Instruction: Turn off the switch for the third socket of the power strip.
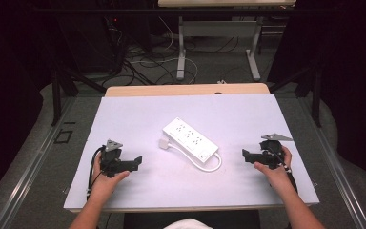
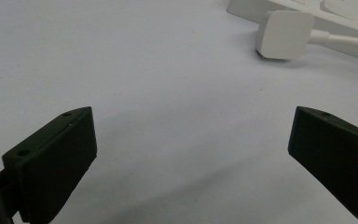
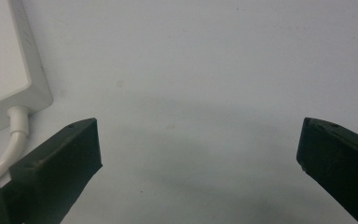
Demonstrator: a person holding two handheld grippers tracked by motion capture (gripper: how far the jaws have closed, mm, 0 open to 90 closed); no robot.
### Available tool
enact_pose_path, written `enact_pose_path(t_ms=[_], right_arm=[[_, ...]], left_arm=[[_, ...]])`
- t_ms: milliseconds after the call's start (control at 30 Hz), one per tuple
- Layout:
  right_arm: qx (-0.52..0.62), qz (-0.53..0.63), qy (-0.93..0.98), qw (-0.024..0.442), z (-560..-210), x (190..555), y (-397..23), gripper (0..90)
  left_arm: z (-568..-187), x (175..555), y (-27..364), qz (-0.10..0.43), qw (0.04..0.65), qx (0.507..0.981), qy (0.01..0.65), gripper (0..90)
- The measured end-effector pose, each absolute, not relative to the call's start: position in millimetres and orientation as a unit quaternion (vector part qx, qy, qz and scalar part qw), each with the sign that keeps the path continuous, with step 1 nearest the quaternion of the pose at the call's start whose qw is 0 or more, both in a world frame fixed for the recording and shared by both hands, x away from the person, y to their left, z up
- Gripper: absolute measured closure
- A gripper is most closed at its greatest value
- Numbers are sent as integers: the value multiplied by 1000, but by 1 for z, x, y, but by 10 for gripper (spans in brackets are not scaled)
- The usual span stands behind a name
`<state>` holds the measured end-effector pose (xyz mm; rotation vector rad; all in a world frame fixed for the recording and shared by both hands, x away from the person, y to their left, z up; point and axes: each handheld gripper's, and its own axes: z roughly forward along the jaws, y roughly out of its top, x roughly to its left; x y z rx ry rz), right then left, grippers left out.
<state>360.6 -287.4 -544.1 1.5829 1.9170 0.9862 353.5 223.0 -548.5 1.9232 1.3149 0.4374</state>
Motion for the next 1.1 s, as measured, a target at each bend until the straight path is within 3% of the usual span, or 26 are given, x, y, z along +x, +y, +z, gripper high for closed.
enact_pose_path(t_ms=[1100], right_arm=[[560,358,708,241,-547,359,-280,0]], left_arm=[[-545,344,197,154,383,762,498,6]])
